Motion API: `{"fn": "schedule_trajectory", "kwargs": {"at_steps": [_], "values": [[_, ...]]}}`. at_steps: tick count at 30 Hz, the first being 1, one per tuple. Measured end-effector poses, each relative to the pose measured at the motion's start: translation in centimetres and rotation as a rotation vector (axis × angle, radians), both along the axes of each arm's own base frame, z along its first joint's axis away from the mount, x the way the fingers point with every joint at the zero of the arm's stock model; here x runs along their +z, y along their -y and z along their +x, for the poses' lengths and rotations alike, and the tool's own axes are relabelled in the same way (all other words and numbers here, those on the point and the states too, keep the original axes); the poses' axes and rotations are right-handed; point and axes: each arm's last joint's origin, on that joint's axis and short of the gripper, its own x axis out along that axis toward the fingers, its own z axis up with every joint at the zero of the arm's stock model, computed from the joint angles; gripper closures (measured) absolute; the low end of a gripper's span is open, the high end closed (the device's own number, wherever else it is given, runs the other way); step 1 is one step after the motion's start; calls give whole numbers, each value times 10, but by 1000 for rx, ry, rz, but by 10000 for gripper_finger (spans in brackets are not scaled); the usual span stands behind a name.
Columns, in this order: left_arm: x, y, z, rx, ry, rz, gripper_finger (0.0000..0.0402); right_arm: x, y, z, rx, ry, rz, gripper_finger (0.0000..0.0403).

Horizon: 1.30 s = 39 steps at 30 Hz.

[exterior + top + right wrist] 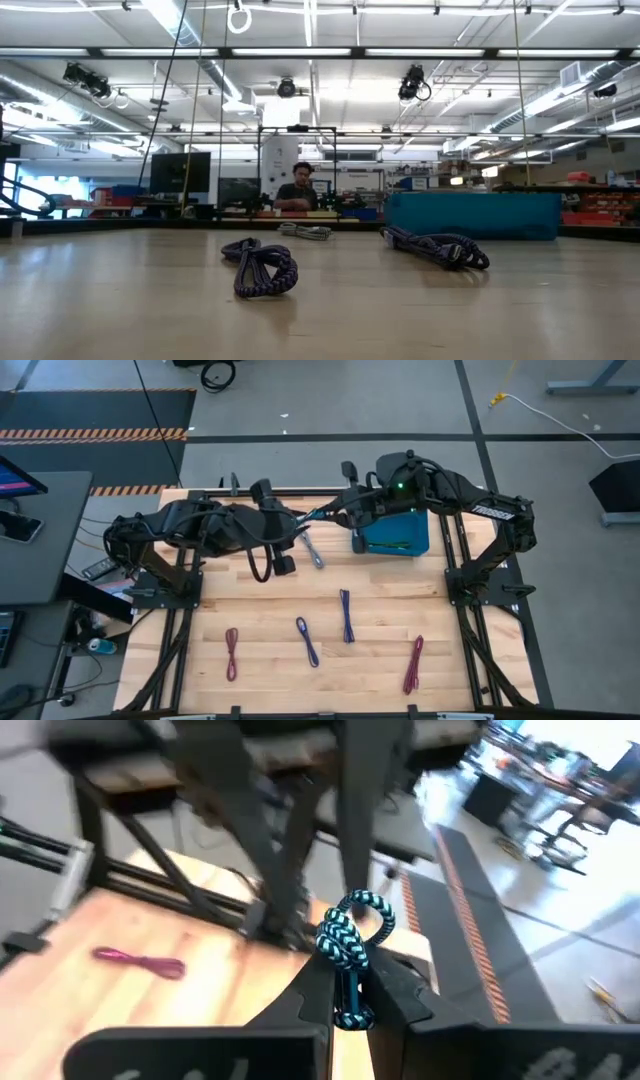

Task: Pick and place USB-C Cables
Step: Put the black blue charger cable into the blue bin

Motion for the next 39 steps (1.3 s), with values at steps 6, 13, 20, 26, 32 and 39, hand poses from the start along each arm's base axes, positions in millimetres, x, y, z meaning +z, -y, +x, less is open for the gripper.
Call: {"fn": "schedule_trajectory", "kwargs": {"at_steps": [6,13,20,26,32,39], "values": [[0,1,1,-46,-9,6,236,-4,15,-6,-120,-62,-42,370],[-18,-1,-12,58,-149,-132,231,12,41,-42,-324,-61,-89,370],[-31,-2,-25,175,-236,-329,230,12,63,-92,-549,-183,44,370],[-32,-2,-26,181,-246,-339,230,-14,66,-121,-671,-316,121,370],[-32,-2,-26,181,-245,-340,230,-57,64,-154,-773,-306,219,370],[-32,-2,-26,184,-241,-345,230,-118,60,-176,-745,-163,407,370]]}}
